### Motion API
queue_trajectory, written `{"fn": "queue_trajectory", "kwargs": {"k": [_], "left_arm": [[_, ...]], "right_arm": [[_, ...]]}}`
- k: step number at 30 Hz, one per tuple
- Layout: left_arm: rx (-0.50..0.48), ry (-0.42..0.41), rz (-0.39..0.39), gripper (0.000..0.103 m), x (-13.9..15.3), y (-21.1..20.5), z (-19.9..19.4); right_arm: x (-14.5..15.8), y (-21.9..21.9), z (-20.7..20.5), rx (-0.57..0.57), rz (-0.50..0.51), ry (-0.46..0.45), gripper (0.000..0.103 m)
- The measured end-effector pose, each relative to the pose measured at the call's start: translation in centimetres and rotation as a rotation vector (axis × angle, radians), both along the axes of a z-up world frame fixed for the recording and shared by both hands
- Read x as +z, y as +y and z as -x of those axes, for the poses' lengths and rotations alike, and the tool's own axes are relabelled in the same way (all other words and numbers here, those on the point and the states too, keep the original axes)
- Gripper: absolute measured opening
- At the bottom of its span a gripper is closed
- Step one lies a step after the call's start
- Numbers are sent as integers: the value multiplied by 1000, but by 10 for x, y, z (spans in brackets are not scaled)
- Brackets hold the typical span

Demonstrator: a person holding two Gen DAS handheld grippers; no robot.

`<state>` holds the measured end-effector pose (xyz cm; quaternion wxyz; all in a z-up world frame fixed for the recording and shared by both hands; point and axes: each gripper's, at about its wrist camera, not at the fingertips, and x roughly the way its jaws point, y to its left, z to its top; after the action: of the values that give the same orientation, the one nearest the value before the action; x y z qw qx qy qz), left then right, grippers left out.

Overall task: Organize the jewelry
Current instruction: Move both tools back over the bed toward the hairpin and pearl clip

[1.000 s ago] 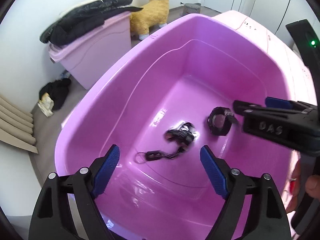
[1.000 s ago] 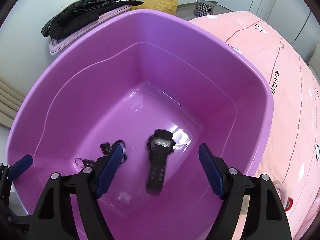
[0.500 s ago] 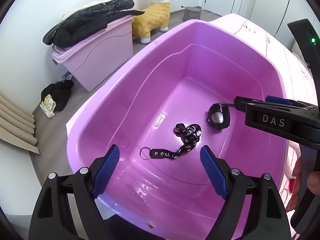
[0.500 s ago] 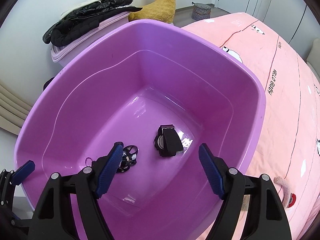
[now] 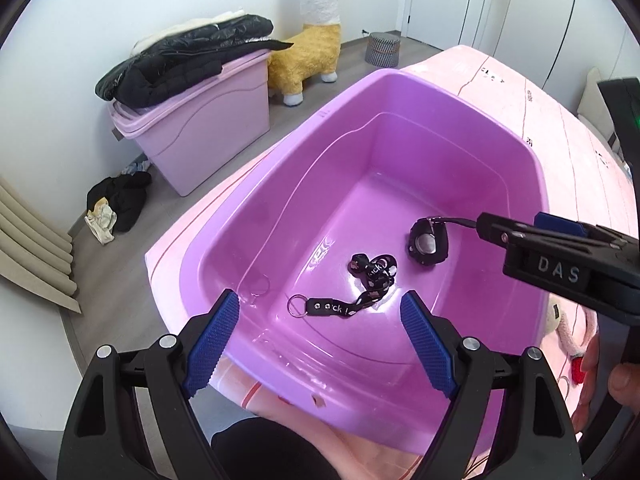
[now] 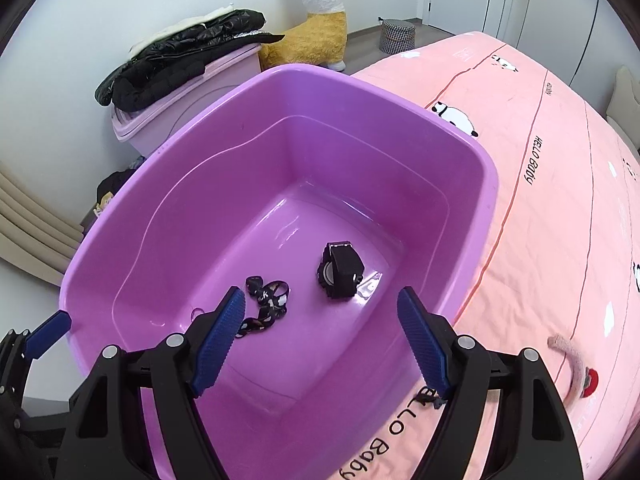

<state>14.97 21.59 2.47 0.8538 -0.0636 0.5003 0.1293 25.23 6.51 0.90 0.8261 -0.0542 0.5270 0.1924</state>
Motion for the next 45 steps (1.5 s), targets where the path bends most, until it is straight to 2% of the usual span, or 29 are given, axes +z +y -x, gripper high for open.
{"fn": "queue_trajectory", "kwargs": {"k": [11, 20, 28, 37, 45], "left_arm": [[-53, -49, -3, 85, 21, -22, 34], [-160, -76, 2, 91, 27, -65, 68], [-301, -61, 41, 96, 8, -115, 91], [-473, -12, 65, 96, -32, -181, 116], [-550, 44, 37, 96, -63, -201, 135]], "right_arm": [[20, -49, 66, -79, -41, -64, 75], [11, -105, 136, -204, -74, -87, 75], [-7, -186, 211, -369, -44, -80, 75], [-28, -278, 301, -594, 6, -80, 75], [-61, -321, 358, -740, -20, -5, 75]]}}
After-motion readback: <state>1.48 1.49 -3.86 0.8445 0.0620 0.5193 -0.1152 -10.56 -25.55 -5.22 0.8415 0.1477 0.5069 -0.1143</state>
